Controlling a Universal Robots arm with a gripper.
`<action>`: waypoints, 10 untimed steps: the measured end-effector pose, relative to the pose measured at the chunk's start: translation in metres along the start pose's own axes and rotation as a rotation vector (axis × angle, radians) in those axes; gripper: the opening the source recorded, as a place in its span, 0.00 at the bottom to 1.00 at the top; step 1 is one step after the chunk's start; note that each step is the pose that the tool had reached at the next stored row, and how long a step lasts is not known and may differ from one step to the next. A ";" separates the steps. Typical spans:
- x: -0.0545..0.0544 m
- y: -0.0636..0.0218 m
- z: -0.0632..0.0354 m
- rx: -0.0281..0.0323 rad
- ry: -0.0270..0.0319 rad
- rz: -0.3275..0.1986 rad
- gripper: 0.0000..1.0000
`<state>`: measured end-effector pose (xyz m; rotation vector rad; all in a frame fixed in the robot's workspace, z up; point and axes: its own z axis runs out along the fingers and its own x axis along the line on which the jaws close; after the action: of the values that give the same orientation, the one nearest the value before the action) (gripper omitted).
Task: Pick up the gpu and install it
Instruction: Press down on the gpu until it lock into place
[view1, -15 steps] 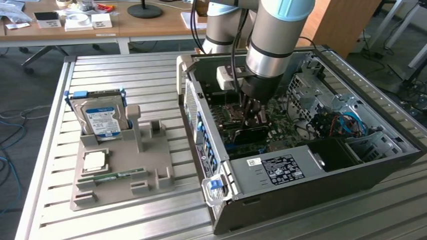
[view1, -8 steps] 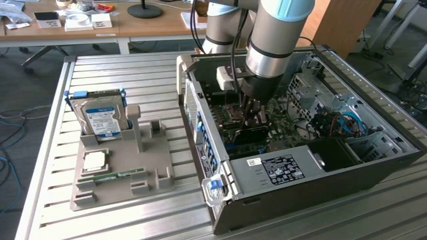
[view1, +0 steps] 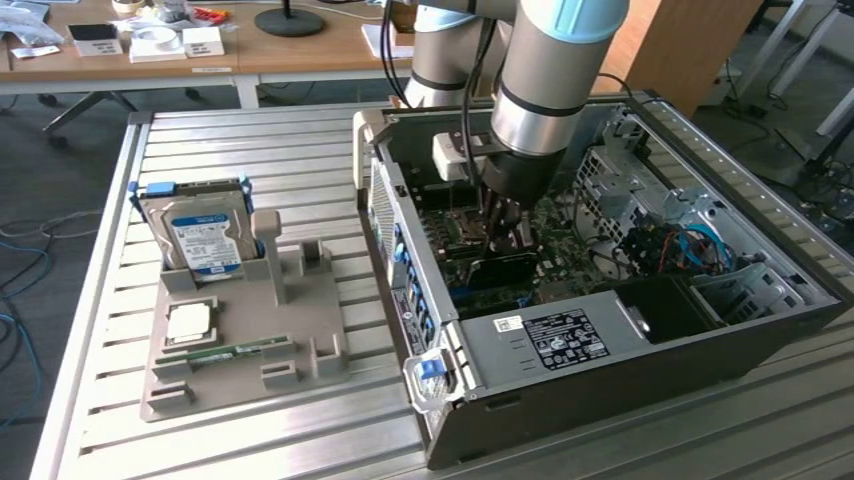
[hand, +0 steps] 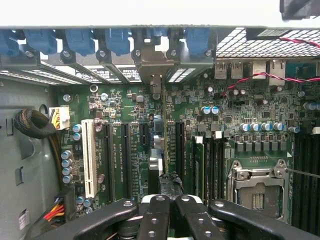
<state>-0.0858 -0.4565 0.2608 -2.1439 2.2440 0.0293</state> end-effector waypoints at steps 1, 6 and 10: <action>0.000 0.0000 0.0001 0.0000 -0.0001 0.000 0.11; 0.000 0.0000 -0.0009 0.0006 -0.0018 0.000 0.11; -0.001 -0.0001 -0.0113 0.0003 -0.0006 0.000 0.11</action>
<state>-0.0859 -0.4565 0.2721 -2.1433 2.2437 0.0297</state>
